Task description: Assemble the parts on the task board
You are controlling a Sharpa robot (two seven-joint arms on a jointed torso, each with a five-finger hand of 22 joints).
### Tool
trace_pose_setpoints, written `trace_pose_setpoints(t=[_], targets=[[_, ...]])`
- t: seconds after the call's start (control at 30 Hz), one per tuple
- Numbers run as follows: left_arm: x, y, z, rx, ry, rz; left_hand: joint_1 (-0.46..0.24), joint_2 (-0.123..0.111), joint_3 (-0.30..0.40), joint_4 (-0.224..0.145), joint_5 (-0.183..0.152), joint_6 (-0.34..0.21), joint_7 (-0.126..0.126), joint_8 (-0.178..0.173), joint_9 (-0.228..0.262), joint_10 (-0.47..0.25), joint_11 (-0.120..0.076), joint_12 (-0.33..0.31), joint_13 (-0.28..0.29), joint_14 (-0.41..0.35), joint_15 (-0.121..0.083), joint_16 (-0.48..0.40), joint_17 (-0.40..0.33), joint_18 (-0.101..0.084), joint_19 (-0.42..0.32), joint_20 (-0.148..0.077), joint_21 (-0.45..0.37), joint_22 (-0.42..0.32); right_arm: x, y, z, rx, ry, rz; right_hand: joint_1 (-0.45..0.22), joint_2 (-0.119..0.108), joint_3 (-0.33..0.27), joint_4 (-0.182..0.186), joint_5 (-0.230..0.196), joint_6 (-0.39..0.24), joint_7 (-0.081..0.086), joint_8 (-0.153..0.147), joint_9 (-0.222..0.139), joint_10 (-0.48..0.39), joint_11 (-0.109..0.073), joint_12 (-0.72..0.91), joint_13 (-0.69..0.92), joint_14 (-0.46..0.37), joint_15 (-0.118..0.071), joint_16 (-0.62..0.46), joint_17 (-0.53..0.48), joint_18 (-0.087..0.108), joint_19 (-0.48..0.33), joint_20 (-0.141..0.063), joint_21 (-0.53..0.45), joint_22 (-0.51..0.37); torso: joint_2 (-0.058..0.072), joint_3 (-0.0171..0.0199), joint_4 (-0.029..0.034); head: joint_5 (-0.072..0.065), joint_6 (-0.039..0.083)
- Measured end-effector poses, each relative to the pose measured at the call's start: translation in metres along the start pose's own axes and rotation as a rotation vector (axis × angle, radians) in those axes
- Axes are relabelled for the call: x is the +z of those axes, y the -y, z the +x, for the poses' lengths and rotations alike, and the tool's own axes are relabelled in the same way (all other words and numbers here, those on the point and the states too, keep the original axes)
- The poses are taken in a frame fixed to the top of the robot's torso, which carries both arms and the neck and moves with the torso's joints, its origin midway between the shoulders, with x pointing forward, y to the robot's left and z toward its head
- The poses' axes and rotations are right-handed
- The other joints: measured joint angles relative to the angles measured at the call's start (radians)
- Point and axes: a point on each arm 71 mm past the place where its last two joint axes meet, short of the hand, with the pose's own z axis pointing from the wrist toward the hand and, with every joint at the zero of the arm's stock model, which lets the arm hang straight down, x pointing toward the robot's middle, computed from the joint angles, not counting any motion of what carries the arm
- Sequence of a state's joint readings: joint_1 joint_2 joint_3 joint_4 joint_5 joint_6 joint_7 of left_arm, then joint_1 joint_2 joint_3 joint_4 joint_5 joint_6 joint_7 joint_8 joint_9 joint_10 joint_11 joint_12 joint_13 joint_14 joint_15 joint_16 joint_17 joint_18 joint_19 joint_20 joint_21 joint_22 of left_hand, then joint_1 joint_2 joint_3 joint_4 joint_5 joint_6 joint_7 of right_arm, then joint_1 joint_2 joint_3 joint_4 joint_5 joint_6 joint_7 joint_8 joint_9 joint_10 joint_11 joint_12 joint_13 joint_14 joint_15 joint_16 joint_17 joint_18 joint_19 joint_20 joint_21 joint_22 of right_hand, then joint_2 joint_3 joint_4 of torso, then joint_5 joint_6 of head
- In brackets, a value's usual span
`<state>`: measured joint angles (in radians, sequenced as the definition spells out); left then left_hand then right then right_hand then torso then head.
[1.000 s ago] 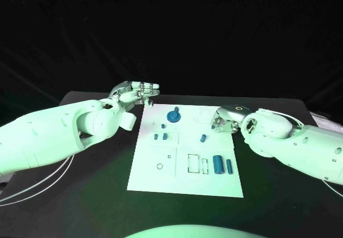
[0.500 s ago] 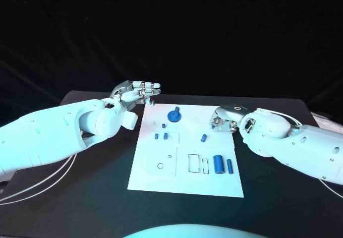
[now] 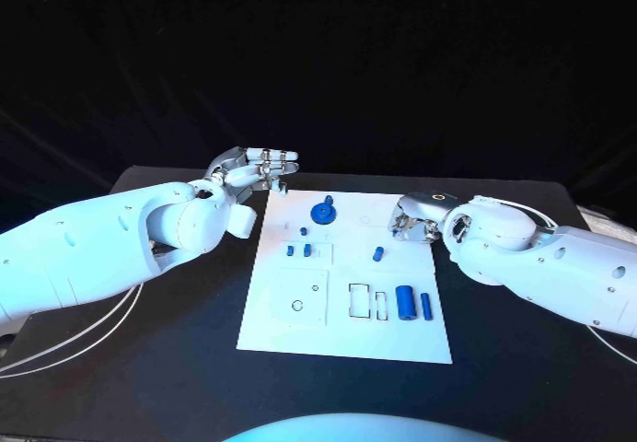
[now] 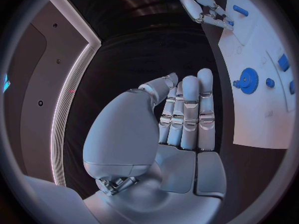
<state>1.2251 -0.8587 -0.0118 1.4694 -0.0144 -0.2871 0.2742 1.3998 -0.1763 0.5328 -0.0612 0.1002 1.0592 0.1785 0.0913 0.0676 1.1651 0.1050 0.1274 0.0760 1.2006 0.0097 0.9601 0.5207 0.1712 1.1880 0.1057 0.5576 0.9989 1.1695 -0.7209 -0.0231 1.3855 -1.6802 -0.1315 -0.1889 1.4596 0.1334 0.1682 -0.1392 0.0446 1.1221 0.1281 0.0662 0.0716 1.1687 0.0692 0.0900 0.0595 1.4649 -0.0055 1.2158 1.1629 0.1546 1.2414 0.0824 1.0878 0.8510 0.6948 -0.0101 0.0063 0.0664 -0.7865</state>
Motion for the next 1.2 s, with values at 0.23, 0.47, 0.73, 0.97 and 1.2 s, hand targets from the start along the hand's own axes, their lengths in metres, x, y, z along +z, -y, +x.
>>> trace_pose_setpoints(t=[0.23,0.47,0.73,0.97,1.2], targets=[[0.0,0.0,0.0,0.0,0.0,-0.001,-0.002,0.002,-0.008,0.002,0.0,0.0,0.0,0.0,0.0,-0.002,0.002,0.001,0.0,-0.004,0.004,-0.004,-0.003,0.0,-0.004,0.004,-0.002,-0.002,0.0,-0.001,0.0,-0.002,0.002,0.0,-0.047,-0.029,0.079,-0.015,-0.002,0.01,0.0,0.002,0.003,0.012,-0.002,-0.012,0.001,0.0,0.0,0.0,0.0,0.0,0.007,0.0,0.015,0.02,0.0,0.0002,-0.0005,-0.003,-0.001],[0.0,0.0,0.0,0.0,0.001,-0.002,-0.008,0.008,-0.013,0.007,0.0,0.0,0.0,0.0,0.0,-0.009,0.002,0.006,-0.001,-0.005,0.005,-0.004,-0.004,0.0,-0.004,0.004,-0.006,-0.004,-0.002,-0.001,0.002,0.003,0.026,0.003,-0.082,-0.053,0.136,-0.017,-0.002,0.018,0.0,0.002,0.004,0.019,-0.002,-0.017,0.004,0.0,0.0,0.004,-0.001,-0.016,0.015,0.0,0.028,0.039,-0.001,0.0004,-0.0011,-0.006,0.0],[0.001,0.0,0.0,0.001,0.001,-0.004,-0.012,0.012,-0.021,0.01,-0.003,-0.005,0.005,0.0,0.0,-0.017,0.003,0.006,-0.001,-0.005,0.005,-0.004,-0.007,0.0,-0.007,0.007,-0.012,-0.008,-0.005,0.0,0.003,0.016,0.061,0.01,-0.097,-0.068,0.185,-0.018,-0.003,0.021,0.003,0.001,0.005,0.023,0.002,-0.018,0.004,0.0,0.0,0.004,-0.003,-0.016,0.022,0.0,0.04,0.055,-0.001,0.0004,-0.0004,-0.01,0.002],[0.001,-0.001,-0.001,0.001,0.003,-0.005,-0.012,0.012,-0.025,0.008,-0.004,-0.009,0.002,0.0,0.0,-0.018,0.004,0.006,-0.001,-0.005,0.005,-0.004,-0.008,0.0,-0.007,0.007,-0.012,-0.009,-0.012,-0.001,-0.001,0.036,0.093,0.004,-0.11,-0.081,0.215,-0.018,0.002,0.021,0.004,-0.002,0.006,0.023,0.002,-0.018,0.004,0.0,0.0,0.008,-0.004,-0.016,0.025,0.004,0.04,0.058,-0.001,0.0005,-0.0008,-0.01,0.0],[0.001,-0.001,-0.002,0.002,0.006,-0.006,-0.012,0.012,-0.026,0.01,-0.004,-0.009,0.002,0.0,0.0,-0.018,0.004,0.006,-0.002,-0.005,0.005,-0.004,-0.008,0.0,-0.007,0.007,-0.012,-0.011,-0.023,-0.007,-0.011,0.065,0.131,-0.022,-0.115,-0.086,0.234,-0.018,0.002,0.021,0.004,-0.001,0.006,0.023,0.002,-0.021,0.002,0.0,0.0,0.008,-0.004,-0.016,0.025,0.004,0.044,0.062,-0.001,0.0005,-0.0011,-0.013,0.001]])
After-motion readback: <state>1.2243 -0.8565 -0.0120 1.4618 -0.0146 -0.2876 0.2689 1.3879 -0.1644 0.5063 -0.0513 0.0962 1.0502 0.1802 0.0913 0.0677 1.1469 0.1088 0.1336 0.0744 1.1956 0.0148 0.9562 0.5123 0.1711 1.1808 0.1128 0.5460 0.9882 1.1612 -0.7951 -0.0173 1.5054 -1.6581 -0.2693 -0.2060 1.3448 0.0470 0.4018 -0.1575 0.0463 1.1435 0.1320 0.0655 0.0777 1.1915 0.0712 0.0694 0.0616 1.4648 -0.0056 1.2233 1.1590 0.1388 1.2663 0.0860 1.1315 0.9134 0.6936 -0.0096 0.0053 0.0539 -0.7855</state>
